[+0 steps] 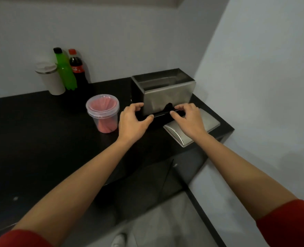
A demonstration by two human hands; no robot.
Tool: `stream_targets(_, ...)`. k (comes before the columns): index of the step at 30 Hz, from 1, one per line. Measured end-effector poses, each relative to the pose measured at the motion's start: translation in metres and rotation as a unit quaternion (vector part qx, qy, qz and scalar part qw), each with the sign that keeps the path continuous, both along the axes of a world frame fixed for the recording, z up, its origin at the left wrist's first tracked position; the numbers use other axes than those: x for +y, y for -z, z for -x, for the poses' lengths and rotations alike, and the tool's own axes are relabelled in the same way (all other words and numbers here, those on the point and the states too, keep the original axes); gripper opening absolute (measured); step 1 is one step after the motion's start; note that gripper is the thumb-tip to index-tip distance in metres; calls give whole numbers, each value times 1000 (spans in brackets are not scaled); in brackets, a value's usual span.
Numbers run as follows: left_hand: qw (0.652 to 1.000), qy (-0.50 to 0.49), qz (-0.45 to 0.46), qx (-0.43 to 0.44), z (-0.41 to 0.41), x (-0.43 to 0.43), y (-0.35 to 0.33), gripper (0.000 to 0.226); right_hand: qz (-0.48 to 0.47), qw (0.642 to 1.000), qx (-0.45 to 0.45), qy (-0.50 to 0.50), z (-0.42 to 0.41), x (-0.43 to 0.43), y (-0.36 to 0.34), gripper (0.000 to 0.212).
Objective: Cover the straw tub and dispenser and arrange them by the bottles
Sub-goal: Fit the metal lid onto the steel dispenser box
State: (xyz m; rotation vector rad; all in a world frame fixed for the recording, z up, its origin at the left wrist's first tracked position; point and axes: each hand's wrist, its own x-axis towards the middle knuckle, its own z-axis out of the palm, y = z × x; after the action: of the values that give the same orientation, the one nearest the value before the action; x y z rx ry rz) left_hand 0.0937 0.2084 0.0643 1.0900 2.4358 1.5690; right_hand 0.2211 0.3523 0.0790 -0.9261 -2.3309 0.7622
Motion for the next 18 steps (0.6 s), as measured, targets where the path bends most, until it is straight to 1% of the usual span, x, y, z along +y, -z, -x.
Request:
stream_targets(5, 999, 26, 14, -30, -35, 27, 9, 54, 20, 999, -28, 18, -39, 29, 10, 43)
stream_targets(8, 997, 32, 40, -50, -46, 46, 17, 57, 29, 998, -45, 17, -49, 47, 18, 45)
stream_targets(13, 991, 40, 89, -90, -46, 79, 35, 63, 58, 995, -66, 39, -53, 78, 29, 49)
stream_targets(18, 982, 56, 132, -120, -35, 111, 52, 66, 82, 987, -129, 48, -46, 117, 38, 57)
